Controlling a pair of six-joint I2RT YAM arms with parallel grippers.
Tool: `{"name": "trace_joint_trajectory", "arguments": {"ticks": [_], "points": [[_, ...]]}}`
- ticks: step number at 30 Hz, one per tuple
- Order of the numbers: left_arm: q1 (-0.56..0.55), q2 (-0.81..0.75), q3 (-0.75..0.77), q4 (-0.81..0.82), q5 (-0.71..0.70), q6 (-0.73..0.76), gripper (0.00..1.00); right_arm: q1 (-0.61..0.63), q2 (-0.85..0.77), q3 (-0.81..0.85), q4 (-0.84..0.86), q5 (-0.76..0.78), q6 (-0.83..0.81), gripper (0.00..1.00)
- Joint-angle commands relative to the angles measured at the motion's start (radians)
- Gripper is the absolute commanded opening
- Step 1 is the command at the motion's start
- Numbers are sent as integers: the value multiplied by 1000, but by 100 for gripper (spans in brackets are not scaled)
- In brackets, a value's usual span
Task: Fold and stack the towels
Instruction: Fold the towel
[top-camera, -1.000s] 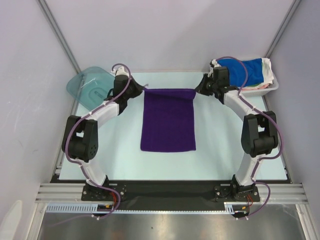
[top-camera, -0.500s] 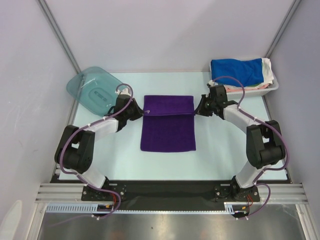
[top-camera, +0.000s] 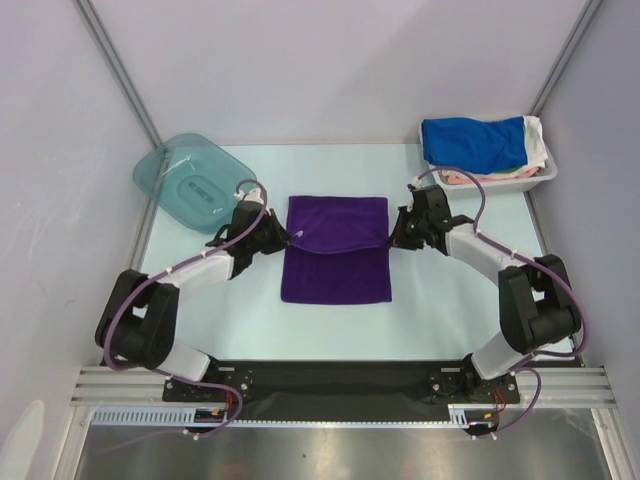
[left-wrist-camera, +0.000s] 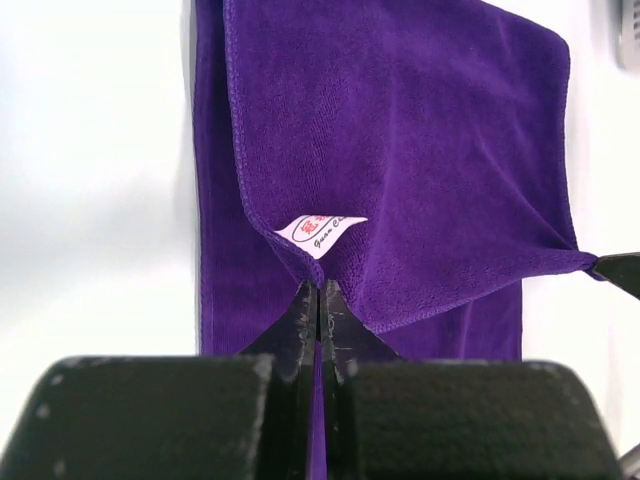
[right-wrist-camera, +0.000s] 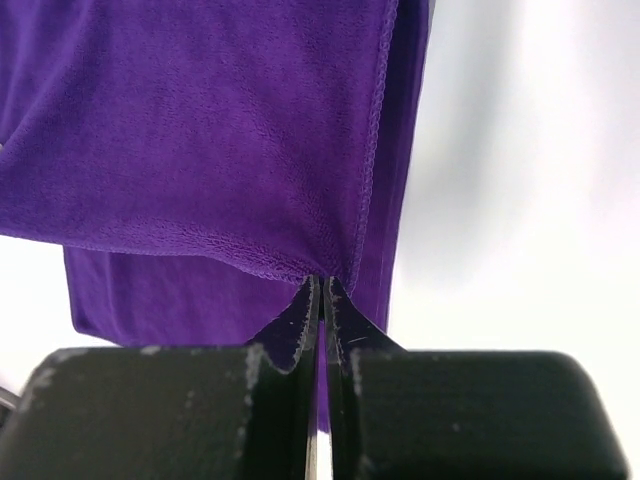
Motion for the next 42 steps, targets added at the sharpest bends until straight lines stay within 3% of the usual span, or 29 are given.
{"name": "trace_joint_trajectory", "arguments": {"ticks": [1,18,42], "points": [[-16,-75,-28,-10,-5,6,0,16,-69,-21,-10,26,-14,0],[-41,-246,-169,-46,-10,26,0,49,-210,-129,-46,44,-12,0],[-71,-355,-286,-58,-7,32,0,100,-307,-228,-58,81,9,0]]}}
